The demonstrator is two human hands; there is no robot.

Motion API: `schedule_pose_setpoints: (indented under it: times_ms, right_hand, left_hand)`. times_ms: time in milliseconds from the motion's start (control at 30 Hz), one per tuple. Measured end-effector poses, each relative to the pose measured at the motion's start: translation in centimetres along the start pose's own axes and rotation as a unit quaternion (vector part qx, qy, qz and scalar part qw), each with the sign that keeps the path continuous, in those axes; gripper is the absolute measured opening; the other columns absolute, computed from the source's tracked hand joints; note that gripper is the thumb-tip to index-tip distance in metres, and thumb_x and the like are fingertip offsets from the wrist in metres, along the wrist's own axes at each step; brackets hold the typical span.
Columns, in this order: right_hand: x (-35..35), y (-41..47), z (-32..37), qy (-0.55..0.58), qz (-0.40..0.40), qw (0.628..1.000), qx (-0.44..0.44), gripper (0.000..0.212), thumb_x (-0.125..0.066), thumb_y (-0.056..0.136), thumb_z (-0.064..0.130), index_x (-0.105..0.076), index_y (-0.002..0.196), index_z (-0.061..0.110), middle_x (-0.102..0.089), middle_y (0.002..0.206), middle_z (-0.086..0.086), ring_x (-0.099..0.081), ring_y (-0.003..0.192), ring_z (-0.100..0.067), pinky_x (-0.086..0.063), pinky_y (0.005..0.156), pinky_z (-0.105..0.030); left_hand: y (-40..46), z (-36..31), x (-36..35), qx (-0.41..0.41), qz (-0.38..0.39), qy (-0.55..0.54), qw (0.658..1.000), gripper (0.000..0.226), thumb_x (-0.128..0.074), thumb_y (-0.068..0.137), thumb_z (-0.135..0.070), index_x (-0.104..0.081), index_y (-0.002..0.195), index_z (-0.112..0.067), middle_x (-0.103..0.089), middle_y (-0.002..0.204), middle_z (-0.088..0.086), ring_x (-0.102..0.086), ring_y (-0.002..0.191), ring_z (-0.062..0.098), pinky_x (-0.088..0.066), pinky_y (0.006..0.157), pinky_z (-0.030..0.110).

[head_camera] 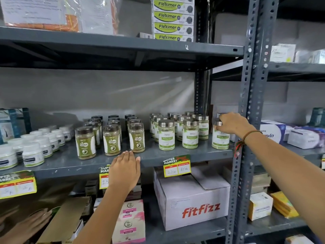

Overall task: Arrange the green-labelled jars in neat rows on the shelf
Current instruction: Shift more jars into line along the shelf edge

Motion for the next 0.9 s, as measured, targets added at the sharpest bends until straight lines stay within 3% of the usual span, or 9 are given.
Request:
schedule_pose_setpoints:
  times_ms: [133,433,767,900]
  right_hand:
    - [-0.3,0.5,0.5,0.034,-0.009,0.999,0.004,0.045,-0.061,0.089,0.044,-0.062,0.120,0.012,-0.063,0.114,-0.019,-0.059,0.109,-0.040,-0.053,0.089,-0.045]
    - [-0.8,1.5,1.6,0.096,-0.015,0.995,0.032,0.056,-0.064,0.088,0.044,-0.056,0.137,0.018,-0.067,0.125,-0.013,-0.061,0.116,-0.035,-0.051,0.094,-0.046]
    - [-0.9,2.0,1.3,0.110,-0.024,0.993,0.037,0.055,-0.068,0.085,0.045,-0.060,0.133,0.021,-0.068,0.123,-0.010,-0.061,0.116,-0.033,-0.050,0.097,-0.047]
    - [-0.6,1.9,1.5,0.103,-0.043,0.993,0.049,0.063,-0.065,0.085,0.047,-0.052,0.141,0.021,-0.065,0.129,-0.014,-0.060,0.118,-0.036,-0.051,0.096,-0.048]
  left_hand:
    - [0.0,0.0,0.0,-0.003,-0.002,-0.002,1.000,0.055,-0.023,0.097,-0.040,-0.047,0.132,-0.005,-0.054,0.136,0.013,-0.045,0.130,0.025,-0.035,0.109,0.040]
    - [0.0,0.0,0.0,-0.011,-0.007,0.007,1.000,0.056,-0.021,0.097,-0.041,-0.045,0.134,-0.007,-0.052,0.139,0.011,-0.044,0.131,0.022,-0.034,0.111,0.038]
    - [-0.1,0.0,0.1,-0.010,-0.013,0.001,1.000,0.055,-0.022,0.097,-0.040,-0.048,0.132,-0.006,-0.055,0.136,0.013,-0.047,0.128,0.024,-0.038,0.109,0.040]
    - [-0.1,0.0,0.2,-0.011,-0.014,0.000,1.000,0.054,-0.024,0.097,-0.039,-0.050,0.130,-0.005,-0.057,0.134,0.013,-0.049,0.127,0.025,-0.039,0.108,0.040]
Point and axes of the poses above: each hand's wrist, its own y-axis towards the middle knuckle, its own x-axis out of the back of the hand, z = x × y, the point moved 7 cm from there along y, towards the middle knuckle
